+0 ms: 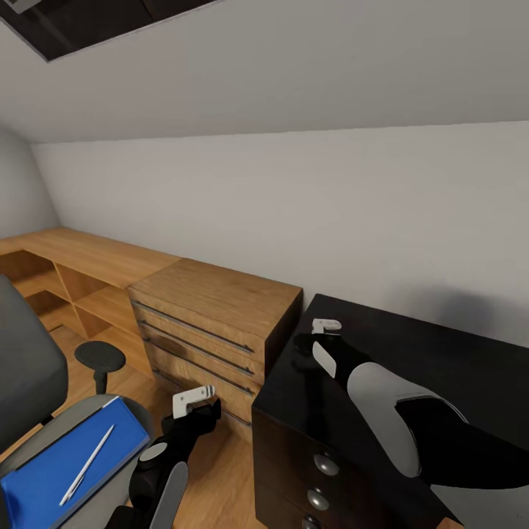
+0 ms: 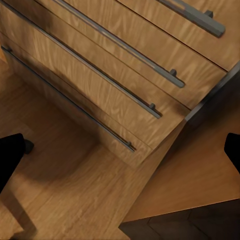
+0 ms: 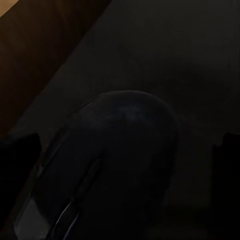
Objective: In the bedroom, organize the workspace by keeping the computer under the desk, ensuring the monitor is on the desk, placing the keyboard on the desk next to the monitor, placing the mouse on the desk next to the keyboard, moving the folder from the swivel chair onto the desk next to the mouse, stacking the notebook on top of the folder with the pen on top of the notebook, and positioning the swivel chair next to the desk.
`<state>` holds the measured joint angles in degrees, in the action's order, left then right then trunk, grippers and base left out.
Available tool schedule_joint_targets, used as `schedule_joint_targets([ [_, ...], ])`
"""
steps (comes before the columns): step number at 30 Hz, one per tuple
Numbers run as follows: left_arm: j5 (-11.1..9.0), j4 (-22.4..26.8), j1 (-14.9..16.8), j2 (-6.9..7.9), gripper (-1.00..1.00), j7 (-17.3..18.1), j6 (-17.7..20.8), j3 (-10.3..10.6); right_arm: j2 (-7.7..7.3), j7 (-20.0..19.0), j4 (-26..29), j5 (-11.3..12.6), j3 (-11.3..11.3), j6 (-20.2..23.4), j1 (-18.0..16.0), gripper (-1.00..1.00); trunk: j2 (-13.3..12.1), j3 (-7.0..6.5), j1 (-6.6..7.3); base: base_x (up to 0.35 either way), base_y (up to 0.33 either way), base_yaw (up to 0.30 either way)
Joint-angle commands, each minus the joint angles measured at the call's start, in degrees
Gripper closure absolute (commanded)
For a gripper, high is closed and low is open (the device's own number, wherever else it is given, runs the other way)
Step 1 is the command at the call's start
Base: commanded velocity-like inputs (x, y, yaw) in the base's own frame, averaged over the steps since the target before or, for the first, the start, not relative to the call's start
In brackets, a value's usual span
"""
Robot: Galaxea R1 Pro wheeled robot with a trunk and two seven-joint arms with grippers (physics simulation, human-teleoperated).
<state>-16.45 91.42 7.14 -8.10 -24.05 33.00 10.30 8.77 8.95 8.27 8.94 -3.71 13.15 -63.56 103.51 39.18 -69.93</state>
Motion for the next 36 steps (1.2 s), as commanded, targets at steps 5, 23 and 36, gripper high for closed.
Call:
schedule_joint_targets([
  [5,-0.6,0.07,0.05,0.01,-1.0,-0.54,0.14,0.07,0.02,0.37,-0.27,1.52,0.46,0.56,0.06,1.0,0.02,0.07,0.0,0.0,0.0,0.0],
  [23,-0.69,0.07,0.04,0.08,-1.0,-0.34,0.23,0.07,-0.06,0.19,-0.27,1.52,0.54,0.46,0.02,1.0,0.02,0.07,0.0,0.0,0.0,0.0],
  [36,-0.72,0.0,0.04,0.18,-1.0,-0.29,0.4,0.02,-0.07,0.19,-0.2,1.52,0.62,0.39,0.01,1.0,-0.78,-0.29,0.44,0.0,0.0,0.0],
])
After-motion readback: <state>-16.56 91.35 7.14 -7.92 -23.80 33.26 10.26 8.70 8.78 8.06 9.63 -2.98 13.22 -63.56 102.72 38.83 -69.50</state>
